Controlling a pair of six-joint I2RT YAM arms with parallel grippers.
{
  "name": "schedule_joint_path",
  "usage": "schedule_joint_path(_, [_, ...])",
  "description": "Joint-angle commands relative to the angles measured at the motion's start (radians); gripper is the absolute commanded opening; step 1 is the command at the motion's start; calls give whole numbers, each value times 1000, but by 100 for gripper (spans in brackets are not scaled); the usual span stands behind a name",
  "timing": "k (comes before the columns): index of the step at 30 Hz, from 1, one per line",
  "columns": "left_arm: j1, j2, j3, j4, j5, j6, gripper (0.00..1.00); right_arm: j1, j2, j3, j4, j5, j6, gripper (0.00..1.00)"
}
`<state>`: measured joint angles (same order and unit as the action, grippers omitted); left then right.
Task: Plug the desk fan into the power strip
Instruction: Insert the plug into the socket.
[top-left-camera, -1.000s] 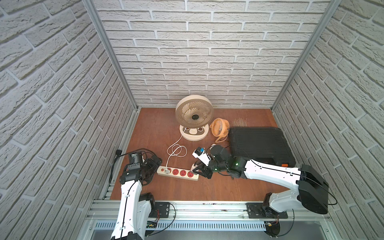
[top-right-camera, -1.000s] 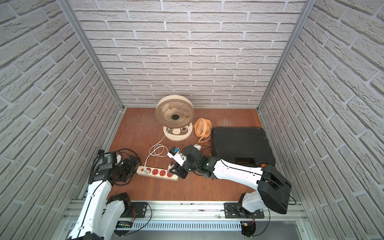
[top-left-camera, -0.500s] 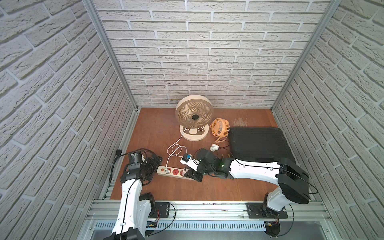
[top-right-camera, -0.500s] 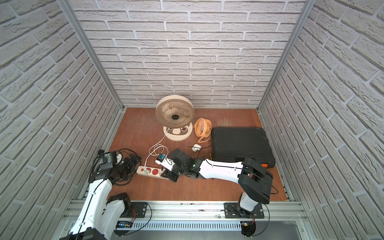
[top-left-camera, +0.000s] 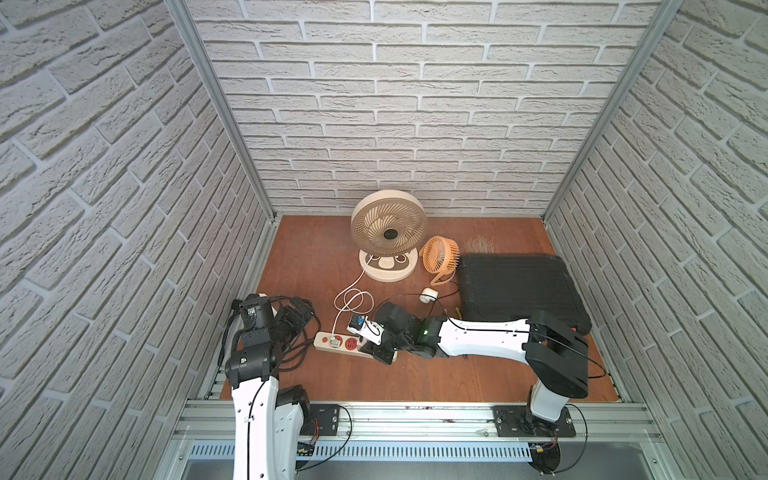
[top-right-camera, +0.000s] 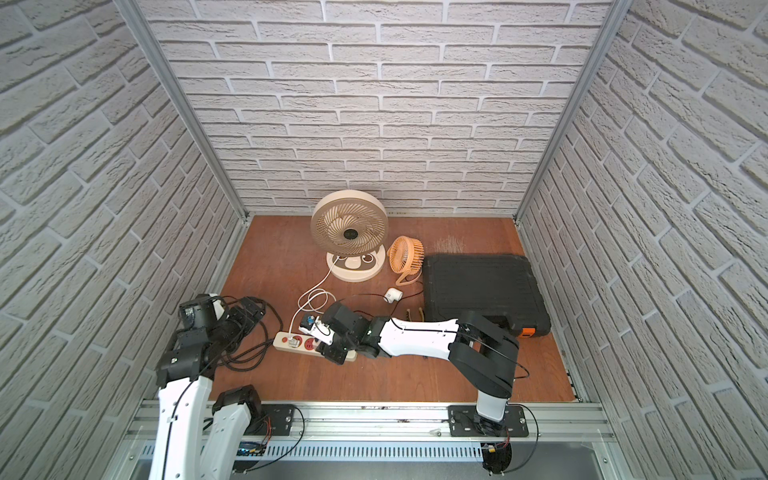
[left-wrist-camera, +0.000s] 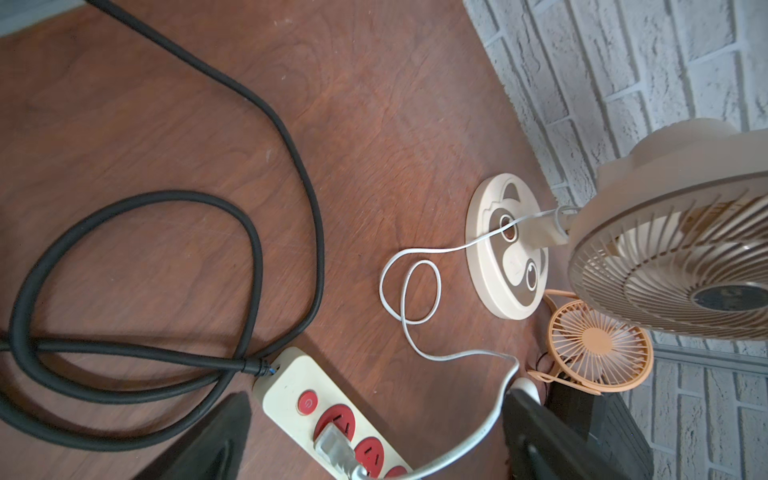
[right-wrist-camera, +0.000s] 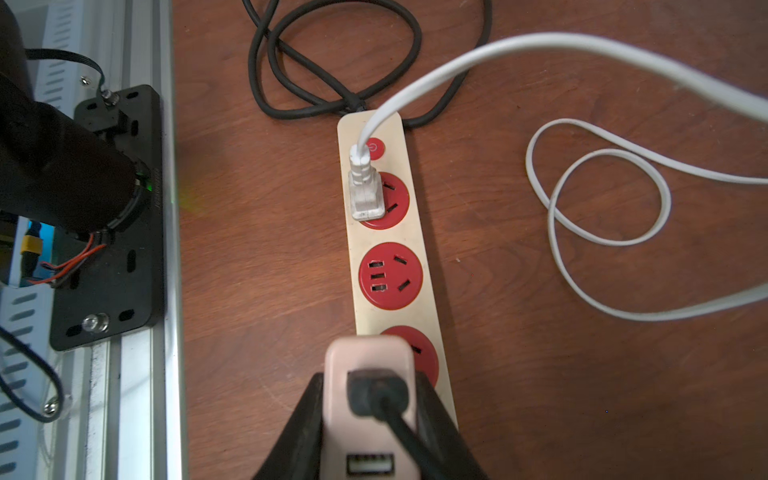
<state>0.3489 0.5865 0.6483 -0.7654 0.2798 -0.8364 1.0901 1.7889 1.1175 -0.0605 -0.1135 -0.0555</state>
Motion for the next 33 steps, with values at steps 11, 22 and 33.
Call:
schedule_joint_path(11, [5,40,16,7,77,98,98,5,73,34,29,53,-52,3])
schedule_joint_path(22, [6,30,9,19,90,102,98,5,64,-22,80,48,-31,3])
schedule_joint_path(33, [5,21,2,26,110,103,98,5,70,-45,138,39,-23,3])
